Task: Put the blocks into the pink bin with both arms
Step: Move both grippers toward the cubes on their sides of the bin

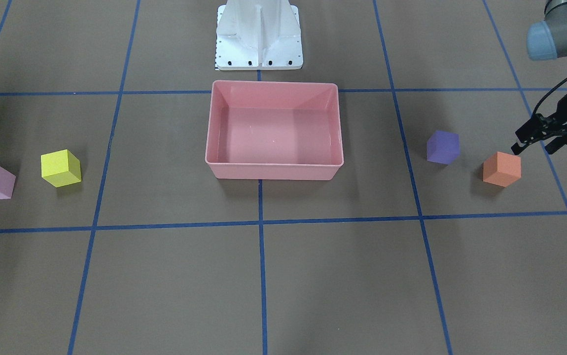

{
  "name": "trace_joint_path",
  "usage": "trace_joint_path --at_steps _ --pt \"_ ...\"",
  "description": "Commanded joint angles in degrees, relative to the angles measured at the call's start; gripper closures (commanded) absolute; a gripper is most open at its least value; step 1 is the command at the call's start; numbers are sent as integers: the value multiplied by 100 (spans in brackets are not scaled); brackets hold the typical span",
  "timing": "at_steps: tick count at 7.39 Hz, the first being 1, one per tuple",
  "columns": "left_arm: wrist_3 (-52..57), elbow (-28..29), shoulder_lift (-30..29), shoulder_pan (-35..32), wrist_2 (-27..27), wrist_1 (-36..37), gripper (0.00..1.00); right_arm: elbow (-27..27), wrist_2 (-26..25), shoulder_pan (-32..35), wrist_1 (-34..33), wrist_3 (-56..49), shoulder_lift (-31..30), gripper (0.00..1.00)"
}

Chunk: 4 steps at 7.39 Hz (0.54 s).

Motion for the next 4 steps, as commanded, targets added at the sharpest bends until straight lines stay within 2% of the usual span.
trace_joint_path --at_steps 1,2,4 --pt "530 183 36 305 467 -62 1 266 15 -272 3 731 136 0" --pt "550 263 36 348 467 -97 1 364 15 -396 3 1074 240 0" --pt "532 919 36 428 476 -997 1 531 23 -712 3 1812 469 0"
